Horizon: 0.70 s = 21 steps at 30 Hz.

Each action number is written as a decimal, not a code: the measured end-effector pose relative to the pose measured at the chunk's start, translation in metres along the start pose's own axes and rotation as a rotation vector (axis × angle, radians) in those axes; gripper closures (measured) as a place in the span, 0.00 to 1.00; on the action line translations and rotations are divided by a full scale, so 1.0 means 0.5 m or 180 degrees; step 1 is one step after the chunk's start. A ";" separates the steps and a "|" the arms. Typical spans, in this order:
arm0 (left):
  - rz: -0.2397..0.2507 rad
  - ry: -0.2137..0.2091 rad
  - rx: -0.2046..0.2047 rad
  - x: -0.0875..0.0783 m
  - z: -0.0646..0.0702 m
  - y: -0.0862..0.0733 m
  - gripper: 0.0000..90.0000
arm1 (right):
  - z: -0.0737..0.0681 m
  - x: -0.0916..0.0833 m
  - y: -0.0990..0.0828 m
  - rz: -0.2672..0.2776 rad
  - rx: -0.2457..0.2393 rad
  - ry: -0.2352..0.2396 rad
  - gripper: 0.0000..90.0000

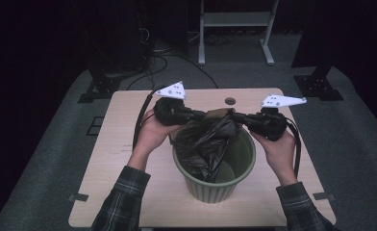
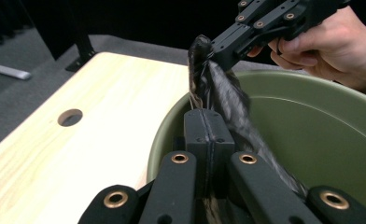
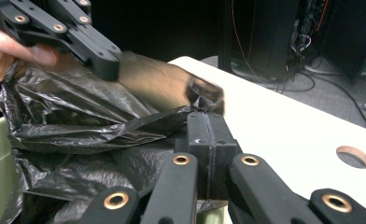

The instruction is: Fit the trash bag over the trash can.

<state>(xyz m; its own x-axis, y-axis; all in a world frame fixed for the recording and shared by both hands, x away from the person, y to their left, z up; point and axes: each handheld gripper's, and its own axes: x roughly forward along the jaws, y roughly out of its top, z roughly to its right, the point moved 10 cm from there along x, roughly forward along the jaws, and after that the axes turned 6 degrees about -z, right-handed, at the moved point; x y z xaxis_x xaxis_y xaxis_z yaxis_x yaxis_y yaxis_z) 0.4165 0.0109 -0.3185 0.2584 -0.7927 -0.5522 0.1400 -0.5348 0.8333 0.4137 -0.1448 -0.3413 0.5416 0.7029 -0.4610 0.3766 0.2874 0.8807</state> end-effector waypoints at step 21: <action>0.0482 0.0456 -0.0282 -0.169 0.021 -0.116 1.00 | 0.004 -0.135 -0.058 0.0154 -0.0213 0.0007 0.73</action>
<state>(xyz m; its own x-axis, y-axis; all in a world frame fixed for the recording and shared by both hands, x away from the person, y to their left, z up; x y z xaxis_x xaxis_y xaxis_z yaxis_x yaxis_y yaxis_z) 0.3766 0.1058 -0.3202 0.4150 -0.8089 -0.4165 0.1710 -0.3802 0.9089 0.3678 -0.2018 -0.3357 0.5562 0.7185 -0.4176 0.2989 0.2959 0.9072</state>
